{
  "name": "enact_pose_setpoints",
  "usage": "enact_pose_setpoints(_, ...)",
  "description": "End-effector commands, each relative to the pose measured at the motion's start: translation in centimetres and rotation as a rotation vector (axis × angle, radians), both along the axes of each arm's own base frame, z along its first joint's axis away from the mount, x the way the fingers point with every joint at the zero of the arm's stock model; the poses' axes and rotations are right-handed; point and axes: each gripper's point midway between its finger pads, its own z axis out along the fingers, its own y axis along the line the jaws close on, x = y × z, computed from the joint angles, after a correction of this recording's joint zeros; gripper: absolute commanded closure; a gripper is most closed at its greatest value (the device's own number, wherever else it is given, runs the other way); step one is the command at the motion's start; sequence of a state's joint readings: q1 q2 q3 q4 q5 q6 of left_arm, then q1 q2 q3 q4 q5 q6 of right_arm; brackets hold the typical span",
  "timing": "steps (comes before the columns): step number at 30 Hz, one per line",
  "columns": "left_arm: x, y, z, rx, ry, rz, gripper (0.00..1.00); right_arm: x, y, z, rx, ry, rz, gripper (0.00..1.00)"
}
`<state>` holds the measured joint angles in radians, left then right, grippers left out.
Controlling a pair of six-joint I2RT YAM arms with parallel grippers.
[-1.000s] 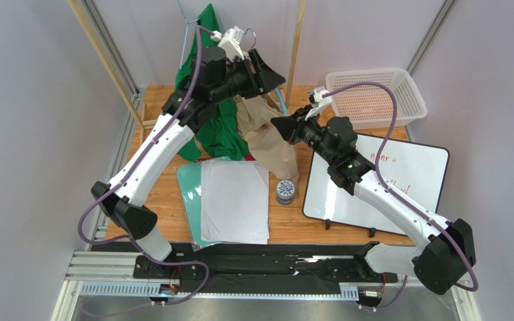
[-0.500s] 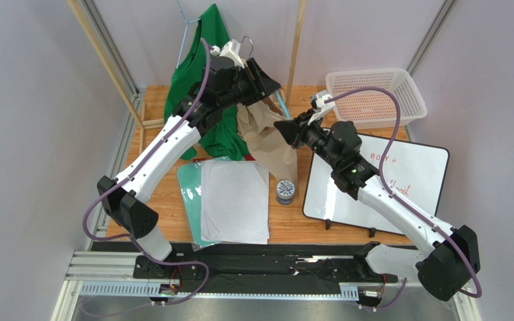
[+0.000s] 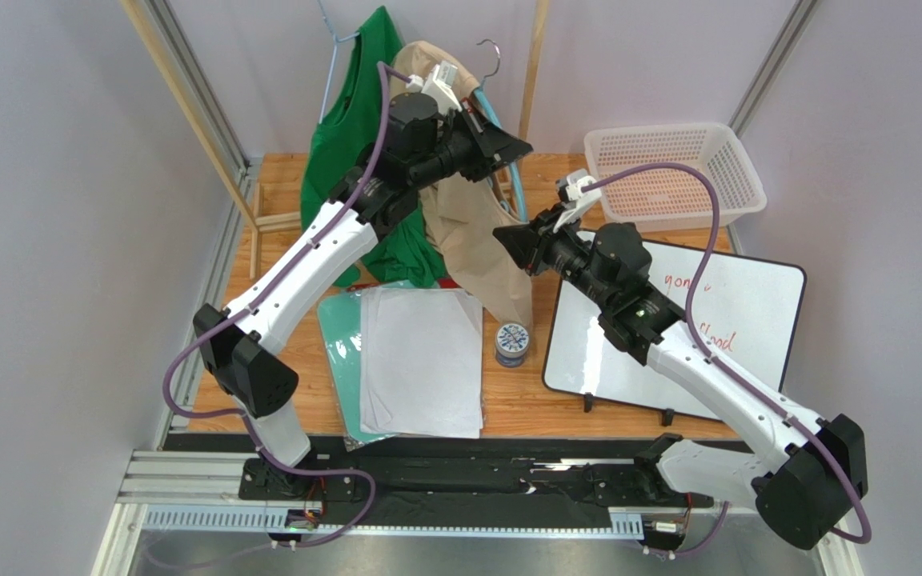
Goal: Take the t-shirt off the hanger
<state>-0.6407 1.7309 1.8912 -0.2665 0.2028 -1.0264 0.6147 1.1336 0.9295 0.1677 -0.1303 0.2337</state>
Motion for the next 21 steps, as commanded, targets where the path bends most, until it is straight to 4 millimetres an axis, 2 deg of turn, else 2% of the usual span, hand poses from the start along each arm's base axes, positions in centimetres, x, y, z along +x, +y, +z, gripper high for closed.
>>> enact_pose_setpoints(1,1.1,1.9,1.6,0.053,-0.144,0.031,1.0,-1.2,-1.2,5.2,0.09,-0.025,-0.03,0.85)
enact_pose_setpoints(3,0.9,2.3,2.1,0.045,-0.153,0.043,1.0,-1.2,-1.7,4.4,0.053,0.018,-0.054,0.68)
enact_pose_setpoints(4,0.8,2.3,2.2,0.045,-0.156,0.043,1.0,-1.3,-2.0,4.6,0.034,0.039,-0.062,0.51)
enact_pose_setpoints(6,0.7,2.6,2.4,0.046,-0.156,0.052,1.0,-1.7,-2.5,3.5,-0.01,0.096,-0.075,0.33)
enact_pose_setpoints(7,0.8,2.7,2.7,0.05,-0.166,0.061,1.0,-2.1,-2.7,3.5,-0.01,0.105,-0.072,0.19)
enact_pose_setpoints(9,1.0,3.0,2.6,0.067,-0.156,0.073,1.0,-2.8,-2.8,2.6,-0.028,0.128,-0.057,0.1)
enact_pose_setpoints(10,1.1,3.2,3.3,0.064,-0.163,0.09,1.0,-3.1,-2.9,2.5,-0.031,0.126,-0.05,0.07)
enact_pose_setpoints(13,1.2,3.4,3.9,0.051,-0.16,0.101,1.0,-4.2,-2.9,1.0,-0.04,0.123,-0.008,0.06)
enact_pose_setpoints(14,1.2,3.4,4.2,0.047,-0.164,0.103,1.0,-4.5,-2.8,-0.2,-0.05,0.131,0.006,0.06)
enact_pose_setpoints(16,1.2,3.4,4.7,0.031,-0.157,0.1,1.0,-4.8,-2.4,-0.6,-0.049,0.121,0.036,0.07)
enact_pose_setpoints(19,1.0,3.2,5.3,0.006,-0.153,0.084,1.0,-4.7,-1.8,-1.2,-0.057,0.088,0.068,0.07)
enact_pose_setpoints(21,0.8,3.1,5.7,-0.008,-0.152,0.074,1.0,-3.9,-1.9,-1.5,-0.089,0.078,0.048,0.07)
